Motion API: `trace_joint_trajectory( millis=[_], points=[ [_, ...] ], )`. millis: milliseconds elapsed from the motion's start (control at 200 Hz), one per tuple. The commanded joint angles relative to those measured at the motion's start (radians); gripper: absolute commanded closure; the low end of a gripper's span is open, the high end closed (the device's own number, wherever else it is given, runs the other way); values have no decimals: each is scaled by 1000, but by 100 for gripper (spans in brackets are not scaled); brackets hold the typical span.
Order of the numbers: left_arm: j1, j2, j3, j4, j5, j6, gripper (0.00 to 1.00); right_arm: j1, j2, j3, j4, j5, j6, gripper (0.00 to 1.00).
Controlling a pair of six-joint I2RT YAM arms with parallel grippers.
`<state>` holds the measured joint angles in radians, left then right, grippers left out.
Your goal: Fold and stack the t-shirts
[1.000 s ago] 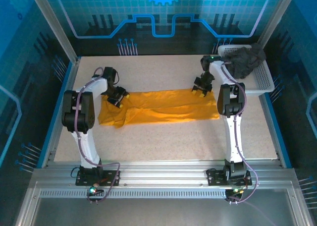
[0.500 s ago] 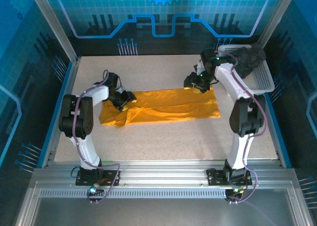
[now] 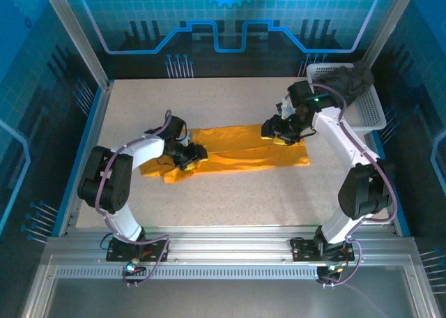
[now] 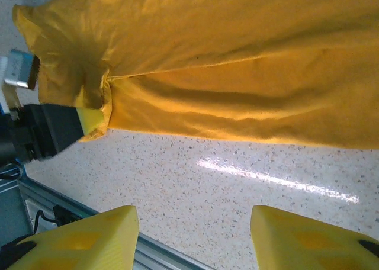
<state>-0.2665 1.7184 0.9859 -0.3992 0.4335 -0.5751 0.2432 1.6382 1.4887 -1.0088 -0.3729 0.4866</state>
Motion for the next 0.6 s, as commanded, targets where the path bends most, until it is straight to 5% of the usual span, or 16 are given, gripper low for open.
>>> trace_joint_trajectory(
  millis=[0,320,590],
  points=[
    [-31,-38,-77,46,62,-74,43,4,-38,-28,7,-17,9,46],
    [33,-241,-122,96,47,-189,47,24,-60,-102,78,-61,25,48],
    [275,-281,-95,-211,-221,-150,55,155,-72,-129,146,-52,38,49]
  ],
)
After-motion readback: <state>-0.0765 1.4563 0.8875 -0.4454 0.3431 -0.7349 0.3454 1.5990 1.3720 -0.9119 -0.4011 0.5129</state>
